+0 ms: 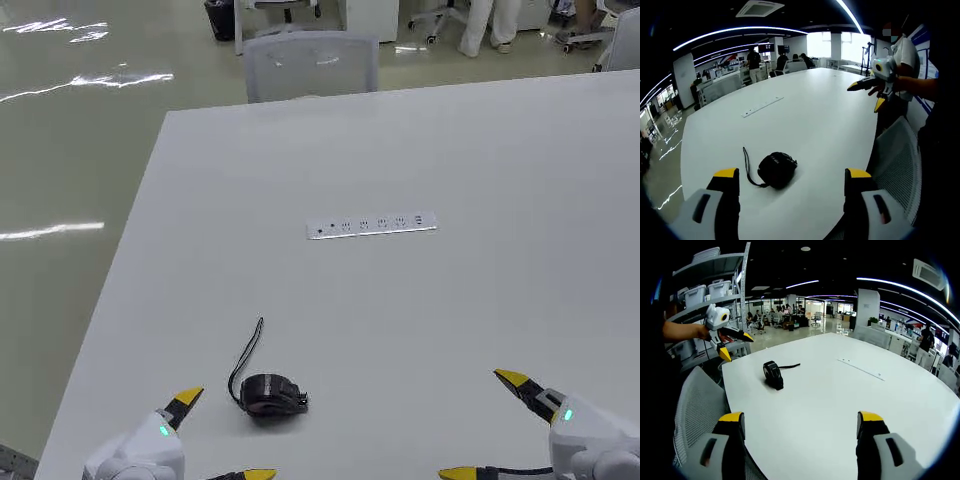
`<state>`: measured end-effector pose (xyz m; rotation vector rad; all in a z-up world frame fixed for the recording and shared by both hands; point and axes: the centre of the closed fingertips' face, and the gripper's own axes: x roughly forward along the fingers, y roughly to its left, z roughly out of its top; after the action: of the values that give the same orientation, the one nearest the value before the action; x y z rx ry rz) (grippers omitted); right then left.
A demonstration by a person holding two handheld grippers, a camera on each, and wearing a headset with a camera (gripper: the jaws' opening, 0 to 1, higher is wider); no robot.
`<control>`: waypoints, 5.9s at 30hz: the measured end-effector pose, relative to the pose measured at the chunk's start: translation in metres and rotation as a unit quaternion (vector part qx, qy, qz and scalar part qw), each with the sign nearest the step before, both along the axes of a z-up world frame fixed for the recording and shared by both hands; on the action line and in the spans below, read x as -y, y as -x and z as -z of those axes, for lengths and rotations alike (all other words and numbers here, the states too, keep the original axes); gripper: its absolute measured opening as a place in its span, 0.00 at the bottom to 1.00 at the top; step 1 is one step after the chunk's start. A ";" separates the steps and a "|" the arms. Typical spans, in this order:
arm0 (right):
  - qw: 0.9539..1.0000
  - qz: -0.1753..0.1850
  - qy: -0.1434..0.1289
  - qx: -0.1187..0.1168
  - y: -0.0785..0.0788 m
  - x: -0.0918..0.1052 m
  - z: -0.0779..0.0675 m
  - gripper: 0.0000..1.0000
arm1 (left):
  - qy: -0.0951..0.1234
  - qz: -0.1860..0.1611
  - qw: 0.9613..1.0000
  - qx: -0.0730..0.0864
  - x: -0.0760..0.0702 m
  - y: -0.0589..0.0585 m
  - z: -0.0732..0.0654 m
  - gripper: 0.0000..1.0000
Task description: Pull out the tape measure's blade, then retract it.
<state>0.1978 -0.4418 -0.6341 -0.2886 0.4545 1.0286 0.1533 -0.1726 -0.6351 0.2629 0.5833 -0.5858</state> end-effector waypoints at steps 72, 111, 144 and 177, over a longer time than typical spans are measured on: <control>0.976 -0.213 0.054 -0.002 -0.047 -0.103 0.079 0.53 | -0.127 0.227 0.962 -0.077 -0.012 -0.074 0.096 0.38; 0.960 -0.276 0.032 -0.039 -0.045 -0.181 0.117 0.38 | -0.149 0.318 0.931 -0.097 -0.005 -0.075 0.114 0.28; 0.946 -0.318 0.035 -0.051 -0.038 -0.223 0.145 0.23 | -0.121 0.306 0.941 -0.085 -0.006 -0.076 0.114 0.26; 0.944 -0.322 0.042 -0.055 -0.040 -0.230 0.150 0.14 | -0.085 0.284 0.952 -0.078 -0.010 -0.076 0.112 0.26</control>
<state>0.2378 -0.2114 -0.7840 -0.4750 0.5178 1.6744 0.2294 -0.1629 -0.7470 0.5601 0.7168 -1.1223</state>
